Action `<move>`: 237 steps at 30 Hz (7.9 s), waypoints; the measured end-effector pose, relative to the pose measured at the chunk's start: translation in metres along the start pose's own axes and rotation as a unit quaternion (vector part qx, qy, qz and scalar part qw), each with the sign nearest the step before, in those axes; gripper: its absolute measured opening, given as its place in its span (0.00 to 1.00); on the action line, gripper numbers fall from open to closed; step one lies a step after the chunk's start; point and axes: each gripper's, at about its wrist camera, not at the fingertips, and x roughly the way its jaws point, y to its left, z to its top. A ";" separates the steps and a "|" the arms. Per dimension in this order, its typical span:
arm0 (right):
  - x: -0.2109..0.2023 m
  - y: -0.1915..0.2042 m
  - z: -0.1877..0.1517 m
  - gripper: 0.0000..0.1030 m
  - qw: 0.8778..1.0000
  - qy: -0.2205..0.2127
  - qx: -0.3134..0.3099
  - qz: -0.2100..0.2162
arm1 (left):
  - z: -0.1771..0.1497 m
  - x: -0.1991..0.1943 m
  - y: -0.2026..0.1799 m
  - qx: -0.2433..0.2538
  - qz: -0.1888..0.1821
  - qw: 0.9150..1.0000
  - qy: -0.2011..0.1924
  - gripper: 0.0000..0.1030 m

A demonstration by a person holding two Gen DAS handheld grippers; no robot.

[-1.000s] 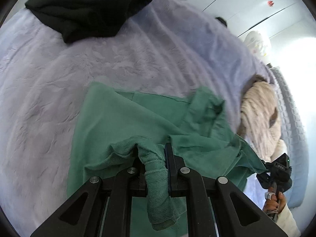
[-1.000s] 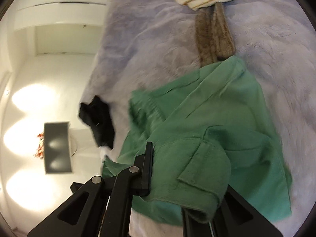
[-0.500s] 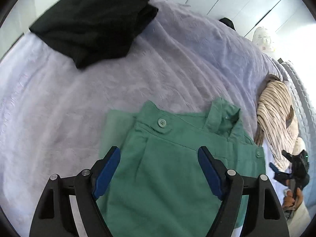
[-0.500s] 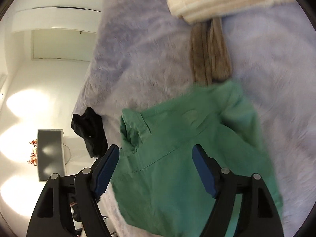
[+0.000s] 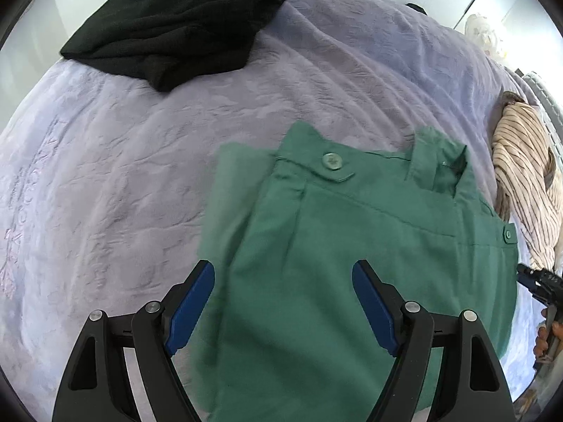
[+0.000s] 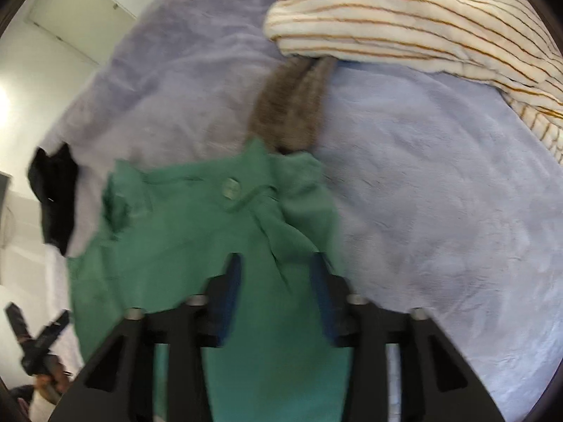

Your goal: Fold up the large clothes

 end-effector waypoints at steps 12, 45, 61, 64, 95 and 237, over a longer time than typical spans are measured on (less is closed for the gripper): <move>-0.040 0.012 -0.067 0.59 0.994 0.002 0.030 0.102 | -0.061 -0.019 0.024 0.028 -0.074 0.995 0.061 0.78; 0.066 0.095 -0.217 0.09 0.959 0.218 0.044 0.176 | -0.138 -0.028 0.065 0.031 -0.070 0.992 0.097 0.06; 0.001 -0.082 -0.109 0.03 0.994 0.056 0.088 -0.021 | -0.094 0.013 -0.004 0.079 0.006 0.994 0.071 0.06; 0.006 -0.111 -0.118 0.00 0.994 0.054 0.098 -0.006 | -0.096 0.011 0.002 0.074 0.000 0.994 0.074 0.06; -0.046 0.029 -0.187 0.04 0.991 0.074 0.000 0.114 | -0.181 -0.063 0.013 0.022 0.030 0.993 0.115 0.06; 0.008 0.137 -0.237 0.11 0.954 0.157 -0.032 0.254 | -0.067 0.016 0.033 -0.021 -0.206 0.975 0.084 0.18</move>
